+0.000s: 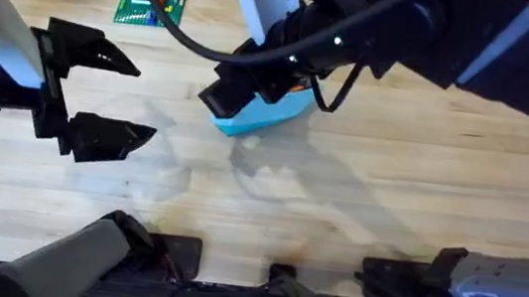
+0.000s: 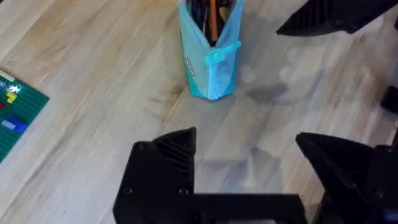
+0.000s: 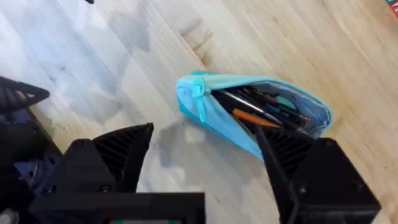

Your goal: Unzip the bag, pick up the pens from the table one at a time and place them inside, then zip the bag closed.

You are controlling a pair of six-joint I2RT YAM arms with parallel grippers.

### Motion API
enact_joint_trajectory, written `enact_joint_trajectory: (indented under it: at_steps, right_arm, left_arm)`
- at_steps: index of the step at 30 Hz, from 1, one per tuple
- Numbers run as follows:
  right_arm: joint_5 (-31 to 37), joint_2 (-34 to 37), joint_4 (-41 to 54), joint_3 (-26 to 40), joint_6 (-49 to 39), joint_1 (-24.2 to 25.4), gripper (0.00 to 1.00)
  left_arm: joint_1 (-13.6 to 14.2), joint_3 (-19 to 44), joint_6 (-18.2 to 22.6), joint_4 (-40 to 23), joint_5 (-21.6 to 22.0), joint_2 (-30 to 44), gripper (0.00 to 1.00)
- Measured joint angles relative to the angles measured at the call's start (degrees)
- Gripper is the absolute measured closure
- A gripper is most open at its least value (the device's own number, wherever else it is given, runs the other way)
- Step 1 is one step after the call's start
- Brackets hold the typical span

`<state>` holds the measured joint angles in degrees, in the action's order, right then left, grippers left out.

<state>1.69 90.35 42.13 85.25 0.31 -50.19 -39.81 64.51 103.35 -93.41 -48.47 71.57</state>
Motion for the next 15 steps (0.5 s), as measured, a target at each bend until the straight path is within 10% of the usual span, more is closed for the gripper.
enact_joint_trajectory:
  at_steps: [15]
  right_arm:
    - [1.0,0.0,-0.1,0.0,0.1,-2.1,0.011]
  left_arm:
    - [0.0,0.0,0.0,0.0,0.0,0.0,0.007]
